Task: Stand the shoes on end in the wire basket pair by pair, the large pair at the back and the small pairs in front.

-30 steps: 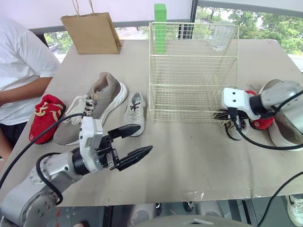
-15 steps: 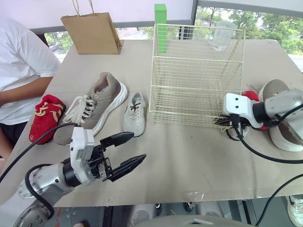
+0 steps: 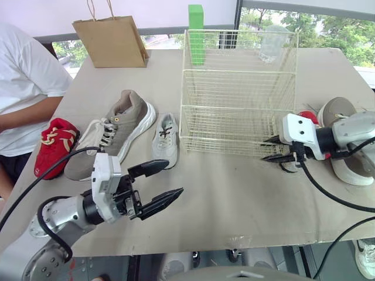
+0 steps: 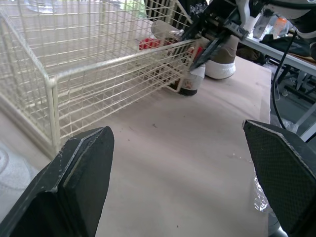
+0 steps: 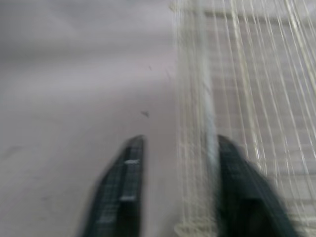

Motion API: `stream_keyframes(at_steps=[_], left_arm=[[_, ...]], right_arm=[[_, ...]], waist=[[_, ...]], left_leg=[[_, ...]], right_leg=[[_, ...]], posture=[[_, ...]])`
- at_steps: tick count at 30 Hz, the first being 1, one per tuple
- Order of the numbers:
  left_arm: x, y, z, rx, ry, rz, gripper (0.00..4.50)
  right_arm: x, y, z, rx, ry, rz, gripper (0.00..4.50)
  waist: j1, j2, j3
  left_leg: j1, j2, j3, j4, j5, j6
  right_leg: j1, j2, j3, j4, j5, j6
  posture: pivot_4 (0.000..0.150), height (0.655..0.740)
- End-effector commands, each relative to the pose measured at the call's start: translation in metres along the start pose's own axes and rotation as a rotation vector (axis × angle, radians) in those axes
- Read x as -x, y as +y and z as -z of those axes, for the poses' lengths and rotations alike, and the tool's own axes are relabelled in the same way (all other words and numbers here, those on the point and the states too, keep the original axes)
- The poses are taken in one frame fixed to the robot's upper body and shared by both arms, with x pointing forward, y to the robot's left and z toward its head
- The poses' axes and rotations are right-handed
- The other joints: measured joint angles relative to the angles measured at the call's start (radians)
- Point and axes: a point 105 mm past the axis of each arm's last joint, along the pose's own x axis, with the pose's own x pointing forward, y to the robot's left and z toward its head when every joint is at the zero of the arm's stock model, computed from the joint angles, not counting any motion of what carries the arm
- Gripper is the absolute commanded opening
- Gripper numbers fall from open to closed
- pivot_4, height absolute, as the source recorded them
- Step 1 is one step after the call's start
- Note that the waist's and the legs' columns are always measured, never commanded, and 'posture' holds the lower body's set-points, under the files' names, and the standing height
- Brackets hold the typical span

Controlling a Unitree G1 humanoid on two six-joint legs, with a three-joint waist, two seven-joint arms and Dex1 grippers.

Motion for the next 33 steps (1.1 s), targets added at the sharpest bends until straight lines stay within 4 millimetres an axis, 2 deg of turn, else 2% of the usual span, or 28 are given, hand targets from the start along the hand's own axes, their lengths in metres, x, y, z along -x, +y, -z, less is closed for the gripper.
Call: stream_keyframes(at_steps=[1, 3, 6, 10, 15, 21, 26, 29, 33], left_arm=[[-0.002, -0.001, -0.002, -0.01, -0.017, 0.029, 4.5], [-0.005, 0.001, -0.003, -0.011, -0.02, 0.041, 4.5], [-0.007, 0.003, -0.004, -0.013, -0.025, 0.053, 4.5], [-0.012, 0.006, -0.007, -0.019, -0.029, 0.082, 4.5], [-0.016, 0.009, -0.009, -0.019, -0.03, 0.103, 4.5], [-0.022, 0.007, -0.012, -0.015, -0.04, 0.139, 4.5], [-0.026, 0.004, -0.013, -0.007, -0.049, 0.17, 4.5], [-0.033, 0.002, -0.017, -0.004, -0.068, 0.191, 4.5], [-0.044, -0.005, -0.022, 0.007, -0.086, 0.244, 4.5]], right_arm=[[0.01, 0.0, -0.019, 0.082, -0.06, 0.049, 3.53], [0.016, -0.004, -0.026, 0.094, -0.097, 0.106, 4.37], [0.023, -0.007, -0.033, 0.106, -0.144, 0.167, 4.37], [0.035, -0.008, -0.047, 0.086, -0.295, 0.263, 4.37], [0.041, -0.003, -0.055, 0.1, -0.341, 0.307, 4.37], [0.06, -0.004, -0.064, -0.017, -0.442, 0.413, 4.37], [0.067, -0.009, -0.059, -0.084, -0.454, 0.563, 4.37], [0.079, -0.018, -0.049, -0.209, -0.515, 0.695, 4.37], [0.111, -0.028, -0.014, -0.379, -0.508, 0.94, 4.37]], waist=[[0.001, 0.0, 0.0], [0.003, 0.0, 0.0], [0.003, 0.0, 0.0], [0.003, -0.001, -0.001], [0.002, -0.001, -0.001], [0.003, -0.001, -0.001], [0.003, -0.001, -0.001], [0.003, -0.002, -0.001], [0.006, -0.002, -0.001]], left_leg=[[0.0, 0.0, 0.0, 0.0, 0.0, 0.0], [0.0, 0.0, 0.0, 0.0, 0.0, 0.0], [0.0, -0.001, 0.0, 0.001, 0.0, 0.0], [0.0, -0.001, 0.0, 0.001, 0.0, 0.0], [0.0, -0.001, 0.0, 0.001, 0.0, 0.0], [0.001, 0.0, 0.0, 0.001, 0.0, 0.0], [0.001, -0.001, 0.0, 0.001, 0.0, 0.0], [0.001, -0.001, 0.0, 0.001, 0.0, 0.0], [0.002, -0.001, 0.0, 0.001, 0.0, 0.0]], right_leg=[[0.0, 0.0, 0.0, 0.0, 0.0, 0.0], [0.0, 0.0, 0.0, 0.0, 0.0, 0.0], [0.001, -0.001, 0.0, 0.0, 0.0, 0.0], [0.001, -0.001, 0.0, 0.0, 0.0, 0.0], [0.001, 0.0, 0.0, 0.001, 0.0, 0.0], [0.002, 0.0, 0.001, 0.001, 0.0, 0.0], [0.002, 0.0, 0.001, 0.001, 0.0, 0.0], [0.002, 0.0, 0.001, 0.001, 0.0, 0.0], [0.003, 0.0, 0.001, 0.001, 0.0, 0.0]], posture=[[0.15, 0.74], [0.15, 0.74], [0.15, 0.74], [0.15, 0.74], [0.15, 0.74], [0.15, 0.74], [0.15, 0.74], [0.15, 0.74], [0.15, 0.74]])
